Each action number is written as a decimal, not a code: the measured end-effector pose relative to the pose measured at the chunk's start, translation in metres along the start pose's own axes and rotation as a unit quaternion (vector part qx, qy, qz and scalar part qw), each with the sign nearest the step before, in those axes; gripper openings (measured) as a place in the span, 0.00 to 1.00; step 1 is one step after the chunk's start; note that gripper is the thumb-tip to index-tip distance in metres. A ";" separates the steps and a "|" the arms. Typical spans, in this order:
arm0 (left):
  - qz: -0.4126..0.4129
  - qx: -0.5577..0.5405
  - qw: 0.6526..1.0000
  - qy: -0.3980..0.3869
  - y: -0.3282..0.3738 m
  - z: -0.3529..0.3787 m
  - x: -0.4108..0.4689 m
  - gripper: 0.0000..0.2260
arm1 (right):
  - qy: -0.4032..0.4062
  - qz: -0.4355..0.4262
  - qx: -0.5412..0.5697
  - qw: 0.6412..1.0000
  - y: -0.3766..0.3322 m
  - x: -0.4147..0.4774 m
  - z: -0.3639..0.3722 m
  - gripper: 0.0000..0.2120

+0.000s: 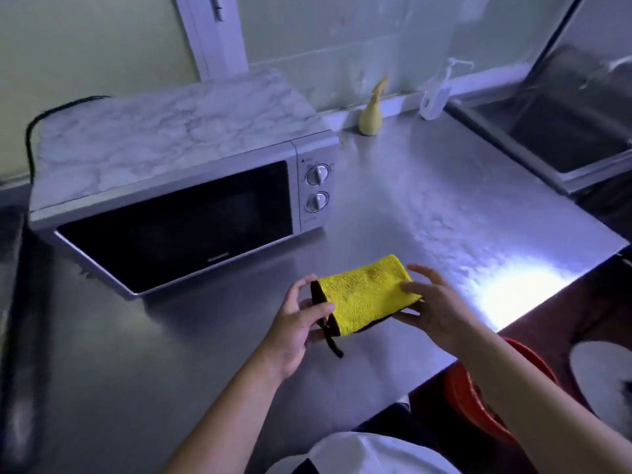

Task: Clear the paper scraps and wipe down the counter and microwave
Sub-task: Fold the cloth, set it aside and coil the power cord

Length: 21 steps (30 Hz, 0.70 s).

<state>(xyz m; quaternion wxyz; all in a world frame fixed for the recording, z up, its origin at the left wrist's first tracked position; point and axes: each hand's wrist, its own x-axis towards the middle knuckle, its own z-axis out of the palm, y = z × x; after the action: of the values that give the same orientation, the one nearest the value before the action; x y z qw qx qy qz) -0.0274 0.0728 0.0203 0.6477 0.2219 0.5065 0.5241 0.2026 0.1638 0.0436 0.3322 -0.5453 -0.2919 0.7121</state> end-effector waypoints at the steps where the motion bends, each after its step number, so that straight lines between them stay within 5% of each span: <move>1: -0.003 0.001 1.000 -0.015 0.002 0.013 0.012 0.29 | 0.007 -0.005 -0.004 1.000 -0.009 0.007 -0.011 0.20; 7: -0.007 -0.023 1.000 -0.017 0.017 0.090 0.105 0.35 | 0.011 -0.036 -0.068 0.997 -0.081 0.069 -0.079 0.22; 12: -0.010 0.027 1.000 0.010 0.024 0.154 0.191 0.19 | -0.022 -0.040 -0.146 0.988 -0.143 0.137 -0.131 0.21; 21: -0.027 0.059 0.996 0.063 0.035 0.228 0.335 0.18 | -0.095 0.010 -0.266 0.959 -0.228 0.292 -0.193 0.15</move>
<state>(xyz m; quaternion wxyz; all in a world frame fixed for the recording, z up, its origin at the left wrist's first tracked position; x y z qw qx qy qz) 0.1387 0.4432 -0.0037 0.6142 0.2125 0.5820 0.4888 0.3716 0.5443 0.0052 0.1392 -0.5469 -0.4956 0.6603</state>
